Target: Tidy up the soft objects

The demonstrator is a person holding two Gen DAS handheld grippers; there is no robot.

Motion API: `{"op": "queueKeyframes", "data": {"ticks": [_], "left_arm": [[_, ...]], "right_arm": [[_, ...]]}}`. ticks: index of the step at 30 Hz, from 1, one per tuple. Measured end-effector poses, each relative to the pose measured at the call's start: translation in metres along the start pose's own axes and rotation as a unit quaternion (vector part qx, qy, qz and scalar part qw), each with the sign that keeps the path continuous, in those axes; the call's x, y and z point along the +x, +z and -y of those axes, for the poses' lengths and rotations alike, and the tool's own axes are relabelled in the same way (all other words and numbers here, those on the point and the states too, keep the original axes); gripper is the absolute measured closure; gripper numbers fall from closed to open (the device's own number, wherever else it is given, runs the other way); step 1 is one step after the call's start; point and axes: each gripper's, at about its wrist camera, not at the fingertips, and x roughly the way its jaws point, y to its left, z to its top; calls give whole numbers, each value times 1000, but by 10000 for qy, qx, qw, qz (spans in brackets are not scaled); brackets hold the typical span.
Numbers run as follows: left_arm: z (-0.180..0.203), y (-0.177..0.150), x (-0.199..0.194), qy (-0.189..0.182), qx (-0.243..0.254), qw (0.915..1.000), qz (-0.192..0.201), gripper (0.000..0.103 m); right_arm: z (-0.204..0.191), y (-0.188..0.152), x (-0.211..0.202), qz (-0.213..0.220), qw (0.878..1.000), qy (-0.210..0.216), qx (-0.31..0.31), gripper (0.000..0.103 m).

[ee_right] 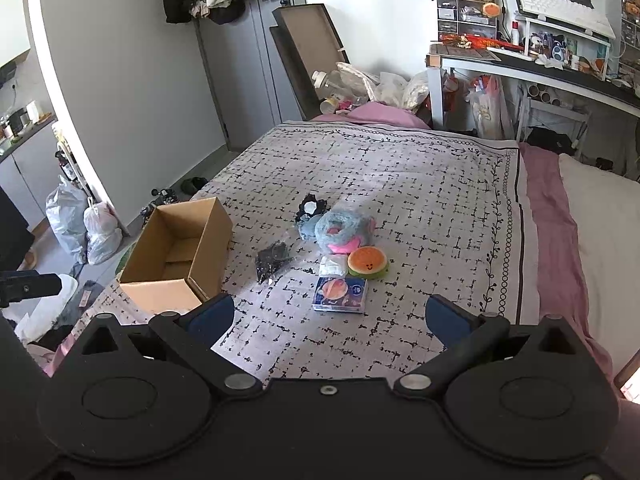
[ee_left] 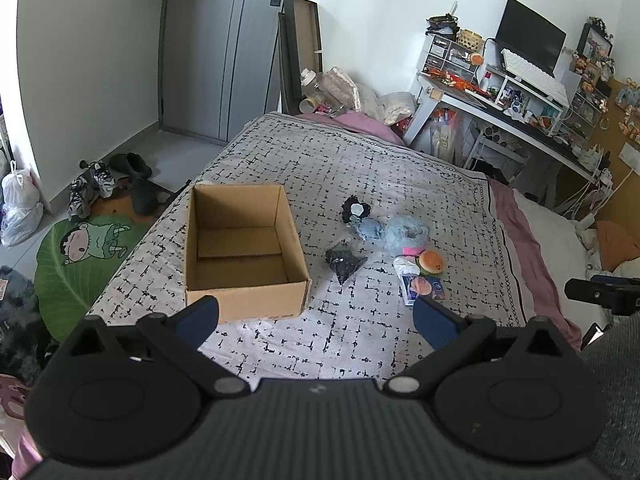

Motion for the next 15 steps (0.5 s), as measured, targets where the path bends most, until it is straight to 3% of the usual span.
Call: {"op": "queueKeyframes", "data": {"ticks": [15], "left_arm": [[-10,1,18,132,-71,9999,-1,1]], "right_arm": [[2,0,17,-100,9999,50,50,0]]}}
